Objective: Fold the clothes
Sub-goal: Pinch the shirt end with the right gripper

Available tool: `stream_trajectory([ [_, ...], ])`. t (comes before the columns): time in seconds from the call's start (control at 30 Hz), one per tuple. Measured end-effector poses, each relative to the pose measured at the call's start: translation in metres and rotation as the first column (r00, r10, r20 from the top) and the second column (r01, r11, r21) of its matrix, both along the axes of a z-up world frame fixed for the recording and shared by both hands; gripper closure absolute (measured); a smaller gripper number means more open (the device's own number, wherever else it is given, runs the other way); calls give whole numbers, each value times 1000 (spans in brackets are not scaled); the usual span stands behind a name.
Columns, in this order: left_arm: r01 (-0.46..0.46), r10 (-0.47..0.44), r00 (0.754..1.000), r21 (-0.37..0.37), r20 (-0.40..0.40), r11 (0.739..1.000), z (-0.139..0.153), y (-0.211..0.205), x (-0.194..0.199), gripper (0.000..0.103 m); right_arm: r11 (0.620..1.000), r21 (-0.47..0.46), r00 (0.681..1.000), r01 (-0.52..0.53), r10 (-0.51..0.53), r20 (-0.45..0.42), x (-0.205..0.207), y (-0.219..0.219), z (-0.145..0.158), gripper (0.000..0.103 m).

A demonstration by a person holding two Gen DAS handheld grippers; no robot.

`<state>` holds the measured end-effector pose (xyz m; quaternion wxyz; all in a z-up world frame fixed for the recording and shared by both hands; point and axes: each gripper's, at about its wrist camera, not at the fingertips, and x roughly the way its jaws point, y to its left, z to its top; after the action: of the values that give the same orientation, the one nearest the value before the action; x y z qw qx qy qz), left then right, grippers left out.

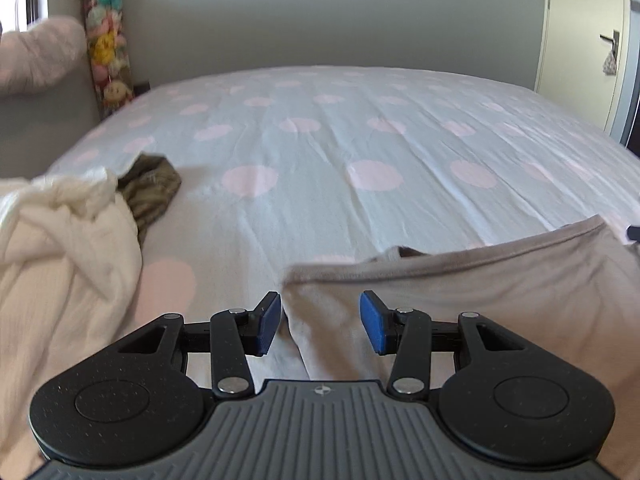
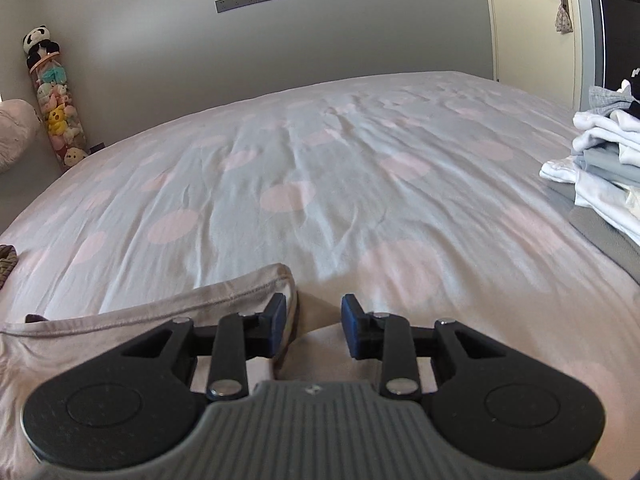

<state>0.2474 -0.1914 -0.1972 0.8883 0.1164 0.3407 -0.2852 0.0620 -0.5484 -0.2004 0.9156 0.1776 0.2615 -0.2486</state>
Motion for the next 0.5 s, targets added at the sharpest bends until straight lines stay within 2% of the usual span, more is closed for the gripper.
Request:
stream_trajectory([
  [0.07,1,-1,999,-9,-33,1000,4,7,-7,72,1000,25,1000,-18,18,14,-7,4,6,66],
  [0.2,25,-26,994,-9,-106,1000,7,14,-22,73,993,112,999,-40,37,30,-25,11,11,65],
  [0.3,38,-30,992,61,-124,997,2,9,-31,73,982,183,999,45,-48,15,-42,2,11,64],
  [0.33,35,-26,992,73,-122,997,1,8,-33,73,974,213,996,81,-85,9,-48,-3,10,61],
  [0.43,4,2,994,59,-112,998,3,14,-33,73,928,339,982,157,-182,42,-68,-22,6,49],
  [0.5,-23,27,993,29,-115,999,4,19,-30,73,909,378,976,175,-211,56,-72,-28,4,47],
])
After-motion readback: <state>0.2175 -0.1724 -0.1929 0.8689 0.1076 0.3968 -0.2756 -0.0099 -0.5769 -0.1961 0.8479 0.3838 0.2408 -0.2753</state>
